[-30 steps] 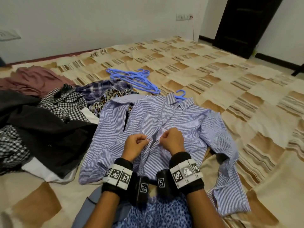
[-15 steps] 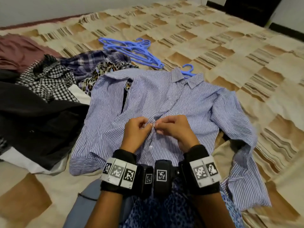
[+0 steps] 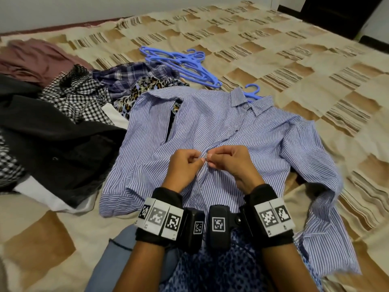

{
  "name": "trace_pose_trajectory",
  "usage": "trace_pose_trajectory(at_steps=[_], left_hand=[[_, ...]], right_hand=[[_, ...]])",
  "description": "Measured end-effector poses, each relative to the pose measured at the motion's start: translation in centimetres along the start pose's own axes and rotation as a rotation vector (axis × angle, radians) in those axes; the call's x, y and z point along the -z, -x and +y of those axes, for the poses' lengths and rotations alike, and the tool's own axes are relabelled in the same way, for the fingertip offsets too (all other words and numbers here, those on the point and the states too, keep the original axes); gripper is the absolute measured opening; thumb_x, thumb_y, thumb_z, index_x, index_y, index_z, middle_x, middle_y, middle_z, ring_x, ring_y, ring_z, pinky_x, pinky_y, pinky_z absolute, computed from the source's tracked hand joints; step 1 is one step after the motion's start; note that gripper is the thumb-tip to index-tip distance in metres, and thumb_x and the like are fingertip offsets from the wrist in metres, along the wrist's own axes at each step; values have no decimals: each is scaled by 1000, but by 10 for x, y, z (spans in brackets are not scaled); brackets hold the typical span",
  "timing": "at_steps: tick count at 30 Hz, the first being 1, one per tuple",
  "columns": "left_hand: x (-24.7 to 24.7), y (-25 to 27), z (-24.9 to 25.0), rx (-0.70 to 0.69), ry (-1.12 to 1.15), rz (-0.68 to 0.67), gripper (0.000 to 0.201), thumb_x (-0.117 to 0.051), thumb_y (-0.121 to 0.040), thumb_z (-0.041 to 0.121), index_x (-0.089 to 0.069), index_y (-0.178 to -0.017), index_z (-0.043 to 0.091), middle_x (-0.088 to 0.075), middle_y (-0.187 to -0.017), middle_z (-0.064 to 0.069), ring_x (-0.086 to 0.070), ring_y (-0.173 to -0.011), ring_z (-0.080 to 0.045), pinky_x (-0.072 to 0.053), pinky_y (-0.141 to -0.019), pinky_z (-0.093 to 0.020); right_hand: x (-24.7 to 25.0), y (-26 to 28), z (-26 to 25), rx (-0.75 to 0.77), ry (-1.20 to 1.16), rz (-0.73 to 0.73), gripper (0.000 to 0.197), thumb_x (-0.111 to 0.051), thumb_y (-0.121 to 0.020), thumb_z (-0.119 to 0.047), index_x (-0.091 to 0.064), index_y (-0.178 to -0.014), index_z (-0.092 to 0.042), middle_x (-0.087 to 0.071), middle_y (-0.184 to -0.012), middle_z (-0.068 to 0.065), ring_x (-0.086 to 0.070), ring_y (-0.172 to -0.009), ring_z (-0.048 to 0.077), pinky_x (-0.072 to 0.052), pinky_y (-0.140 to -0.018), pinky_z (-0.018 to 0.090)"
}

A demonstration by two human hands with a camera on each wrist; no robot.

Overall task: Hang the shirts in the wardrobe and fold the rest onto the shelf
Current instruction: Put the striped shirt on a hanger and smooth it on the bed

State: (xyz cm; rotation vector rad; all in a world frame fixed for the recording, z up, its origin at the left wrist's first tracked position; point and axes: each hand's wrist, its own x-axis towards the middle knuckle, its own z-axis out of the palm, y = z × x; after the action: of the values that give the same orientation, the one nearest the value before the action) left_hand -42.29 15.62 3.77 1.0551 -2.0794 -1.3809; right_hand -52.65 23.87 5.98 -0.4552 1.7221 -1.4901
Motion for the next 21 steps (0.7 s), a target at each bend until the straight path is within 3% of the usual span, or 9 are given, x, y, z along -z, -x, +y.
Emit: trace_pose_trajectory(at_steps=[4,8,10,12,16,21], left_hand=[[0,0,3,-17,-28,-1,14,-64,-86,8,-69,-95,-3,-63,-79,-12,-56,-74,-18,-48,-71,-30],[2,1,2,-27,-24,-35,18,-60,-89,8,-69,-103,0,-65,-83,-4,-60,-79,-14,-47,-70,-19],[4,0,1,-9,17,-87,21,-54,-92,10,-68,-107,4,-68,-87,-7,-63,-81,-18,-52,-75,-28],[5,0,3,78,89,-127,25,-46,-97,10,-64,-112,3,-67,-92,-16,-65,-83,-25,-57,-71,-35],[6,1,3,129,143,-85,21,-43,-97,3,-64,-102,4,-62,-77,-5,-61,-67,-14,-55,-56,-22],[-1,3,3,60,127,62,11,-65,-85,3,-65,-79,12,-65,-69,-5,-65,-61,-14,-58,-56,-28]], right_hand=[[2,-1,0,-2,-4,-18,12,-65,-80,10,-66,-76,-1,-65,-71,11,-64,-60,13,-55,-58,16],[-2,-4,4,15,33,31,10,-65,-80,8,-67,-76,-2,-65,-72,11,-64,-64,16,-56,-61,19],[-2,-6,5,17,39,20,12,-65,-81,7,-66,-76,-3,-65,-71,10,-63,-64,15,-56,-61,18],[-2,-7,6,15,44,-4,14,-64,-82,7,-66,-74,-5,-65,-70,8,-62,-62,14,-55,-60,17],[-3,-6,5,16,66,-47,16,-60,-84,9,-63,-76,-4,-62,-69,8,-59,-60,13,-53,-59,17],[-5,-7,8,57,86,-30,20,-57,-84,12,-62,-75,-6,-59,-69,8,-58,-63,15,-53,-62,21]])
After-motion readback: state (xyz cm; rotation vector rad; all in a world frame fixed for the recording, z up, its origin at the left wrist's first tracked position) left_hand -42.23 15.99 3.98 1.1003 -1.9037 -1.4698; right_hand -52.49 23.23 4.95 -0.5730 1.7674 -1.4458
